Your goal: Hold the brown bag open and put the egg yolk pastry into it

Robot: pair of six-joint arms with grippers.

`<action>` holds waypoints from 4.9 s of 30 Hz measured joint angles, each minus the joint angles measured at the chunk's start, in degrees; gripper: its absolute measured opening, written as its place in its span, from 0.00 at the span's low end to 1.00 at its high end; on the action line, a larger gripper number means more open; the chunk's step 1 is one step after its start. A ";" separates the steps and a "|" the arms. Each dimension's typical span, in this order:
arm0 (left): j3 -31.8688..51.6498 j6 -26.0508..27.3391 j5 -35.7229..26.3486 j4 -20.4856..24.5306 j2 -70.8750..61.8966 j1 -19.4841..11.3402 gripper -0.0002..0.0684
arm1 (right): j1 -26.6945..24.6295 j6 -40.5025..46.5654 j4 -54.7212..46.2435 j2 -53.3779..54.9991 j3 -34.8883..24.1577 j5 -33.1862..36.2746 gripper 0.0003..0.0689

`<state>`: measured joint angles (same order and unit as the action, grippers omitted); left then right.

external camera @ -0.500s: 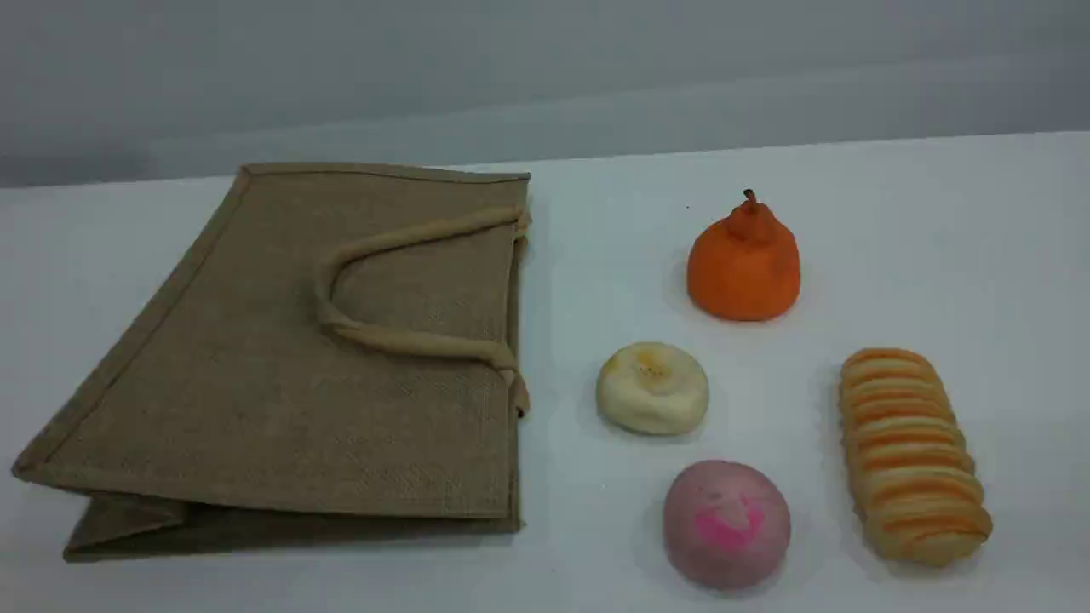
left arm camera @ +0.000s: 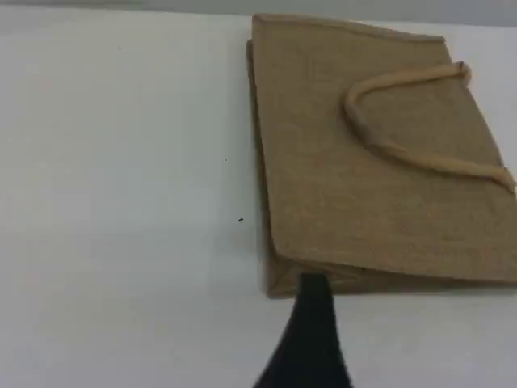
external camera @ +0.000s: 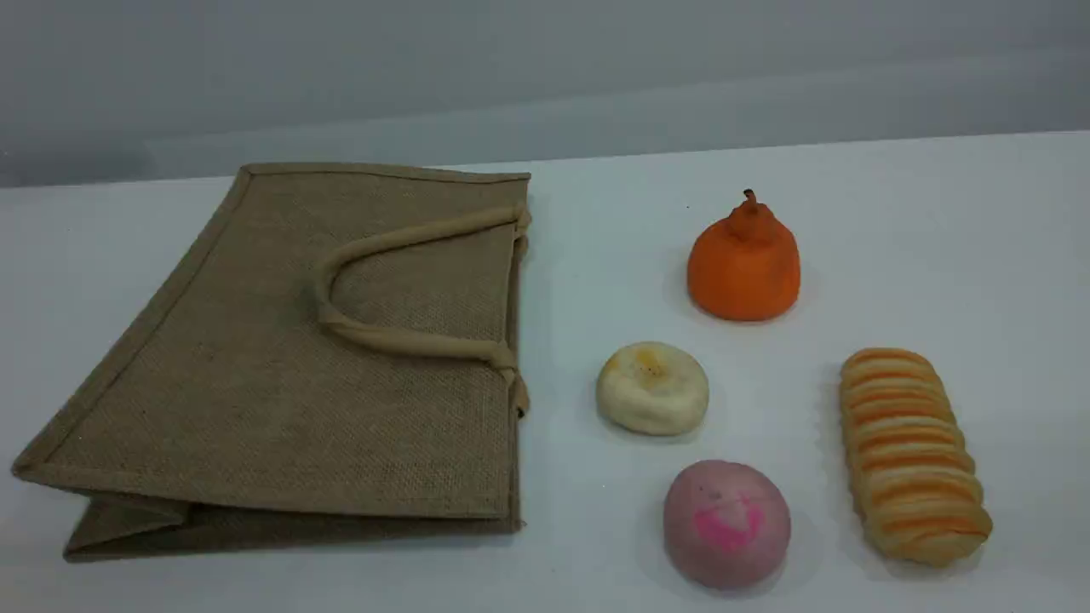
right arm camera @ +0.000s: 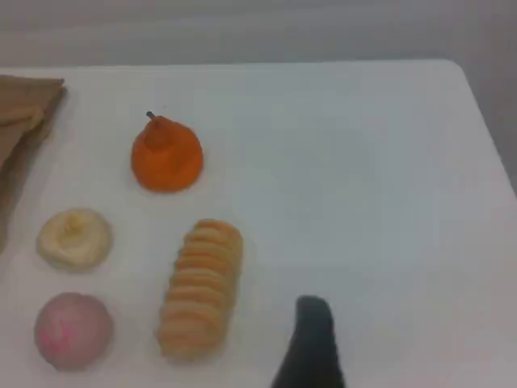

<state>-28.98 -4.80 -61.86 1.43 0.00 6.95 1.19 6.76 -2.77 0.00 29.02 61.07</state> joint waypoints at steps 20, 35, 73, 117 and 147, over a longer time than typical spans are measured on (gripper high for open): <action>0.00 0.01 0.00 0.00 0.00 0.00 0.82 | 0.00 0.00 0.00 0.00 0.00 0.00 0.75; 0.00 0.01 0.05 0.00 0.00 0.00 0.82 | 0.00 0.05 0.00 0.00 0.00 0.00 0.75; -16.45 -3.50 31.63 0.93 -68.57 0.06 0.82 | 0.00 -34.07 43.92 58.56 7.74 -34.08 0.74; -48.62 -3.31 35.47 -9.27 -123.88 2.39 0.82 | 0.00 -61.58 70.55 85.31 15.48 -35.57 0.74; -50.12 -3.45 37.00 -11.10 -128.07 3.69 0.17 | 0.00 -61.55 70.71 85.31 15.48 -35.15 0.74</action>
<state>-79.10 -8.25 -24.86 -9.67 -128.07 10.63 1.19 -54.79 67.94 85.31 44.50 25.92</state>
